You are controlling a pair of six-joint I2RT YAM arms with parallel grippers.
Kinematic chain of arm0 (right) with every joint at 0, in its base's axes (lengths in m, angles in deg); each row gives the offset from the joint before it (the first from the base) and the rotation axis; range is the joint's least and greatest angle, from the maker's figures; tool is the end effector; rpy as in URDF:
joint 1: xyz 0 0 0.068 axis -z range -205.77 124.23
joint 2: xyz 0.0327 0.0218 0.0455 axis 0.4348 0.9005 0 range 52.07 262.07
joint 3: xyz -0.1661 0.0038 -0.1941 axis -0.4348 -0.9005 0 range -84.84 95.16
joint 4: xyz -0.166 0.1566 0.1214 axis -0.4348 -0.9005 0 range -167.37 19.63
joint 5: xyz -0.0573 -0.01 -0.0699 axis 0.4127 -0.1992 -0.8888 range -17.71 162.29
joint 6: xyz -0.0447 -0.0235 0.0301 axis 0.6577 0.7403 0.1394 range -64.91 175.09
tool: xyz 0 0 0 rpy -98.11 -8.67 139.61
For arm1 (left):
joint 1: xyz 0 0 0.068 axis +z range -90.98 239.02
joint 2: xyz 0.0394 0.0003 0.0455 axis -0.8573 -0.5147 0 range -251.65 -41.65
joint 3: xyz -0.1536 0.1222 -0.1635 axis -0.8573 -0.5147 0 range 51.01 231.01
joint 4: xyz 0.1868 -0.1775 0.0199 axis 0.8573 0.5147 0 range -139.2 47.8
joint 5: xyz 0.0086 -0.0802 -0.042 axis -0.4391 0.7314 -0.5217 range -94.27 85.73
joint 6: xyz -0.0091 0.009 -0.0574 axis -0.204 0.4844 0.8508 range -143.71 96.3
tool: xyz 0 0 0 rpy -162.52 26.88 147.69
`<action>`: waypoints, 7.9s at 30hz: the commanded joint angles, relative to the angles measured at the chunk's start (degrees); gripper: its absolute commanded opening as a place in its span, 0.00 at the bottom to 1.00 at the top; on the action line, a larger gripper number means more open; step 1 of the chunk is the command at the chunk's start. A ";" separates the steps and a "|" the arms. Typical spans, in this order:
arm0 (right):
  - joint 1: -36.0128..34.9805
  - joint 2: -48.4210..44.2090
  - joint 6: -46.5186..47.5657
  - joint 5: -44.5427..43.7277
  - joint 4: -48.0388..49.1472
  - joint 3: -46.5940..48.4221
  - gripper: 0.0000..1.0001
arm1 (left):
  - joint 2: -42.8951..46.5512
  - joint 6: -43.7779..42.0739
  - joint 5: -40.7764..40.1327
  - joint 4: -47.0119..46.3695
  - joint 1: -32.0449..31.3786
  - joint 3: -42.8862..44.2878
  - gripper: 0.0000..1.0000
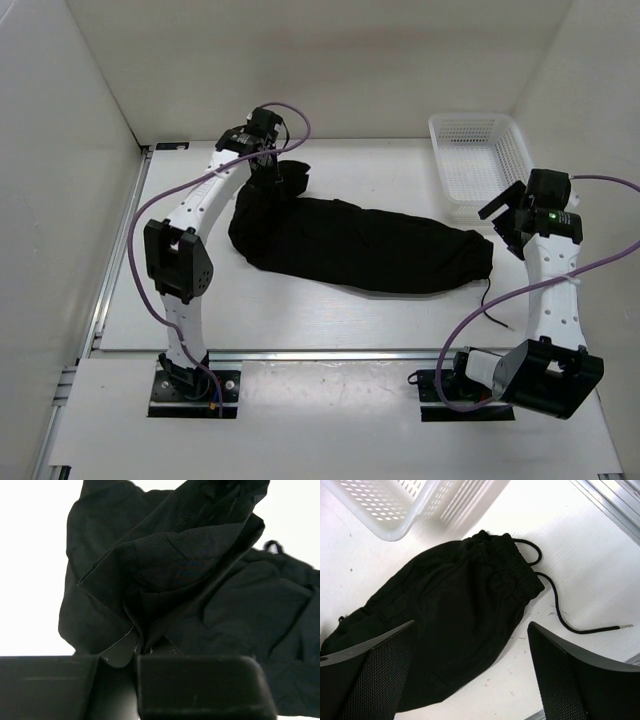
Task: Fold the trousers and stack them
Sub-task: Fold the trousers
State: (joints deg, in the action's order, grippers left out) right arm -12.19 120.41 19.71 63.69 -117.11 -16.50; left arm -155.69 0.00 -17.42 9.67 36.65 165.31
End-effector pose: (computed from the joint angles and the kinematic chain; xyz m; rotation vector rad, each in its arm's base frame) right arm 0.2420 -0.0651 0.3175 1.0479 2.1311 0.0027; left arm 0.3939 -0.1516 0.3007 -0.1123 2.5496 -0.0100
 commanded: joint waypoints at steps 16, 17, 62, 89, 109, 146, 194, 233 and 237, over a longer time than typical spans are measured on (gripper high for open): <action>-2.86 -3.12 1.27 6.49 1.30 -2.07 0.94 | 4.09 10.13 -6.46 0.19 -3.82 -1.89 0.10; -2.86 -3.12 1.27 6.49 1.30 -2.07 0.94 | 4.09 9.61 -6.45 0.19 -3.82 -1.89 0.10; -2.86 -4.35 2.33 3.68 1.30 -3.73 0.94 | 17.36 11.97 -6.10 -2.89 -12.24 -19.45 0.10; -2.86 -4.35 2.94 4.73 1.83 -5.32 0.94 | 1.97 5.92 1.00 2.84 -12.54 -3.11 0.10; -5.32 -3.21 5.23 7.55 2.36 -7.08 0.90 | -11.91 1.08 3.05 6.87 -20.16 5.49 0.75; -5.32 -2.15 5.23 7.02 2.36 -5.49 0.90 | -3.12 6.00 5.13 3.36 -22.45 8.31 0.10; -5.32 -2.68 6.81 4.82 0.77 -4.44 0.91 | -8.38 -0.32 16.48 -6.58 9.10 -14.46 0.95; -20.70 17.17 3.47 10.45 7.45 -3.30 0.08 | 6.64 0.55 9.46 14.60 12.27 21.75 0.10; -21.23 17.71 2.94 10.45 7.45 -1.54 0.08 | 6.11 3.45 9.98 14.60 5.95 23.59 0.10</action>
State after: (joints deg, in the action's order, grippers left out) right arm -33.21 138.79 23.54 74.00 -111.47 -21.75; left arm -152.63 0.76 -10.58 23.62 47.16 186.23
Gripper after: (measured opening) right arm 0.086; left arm 0.123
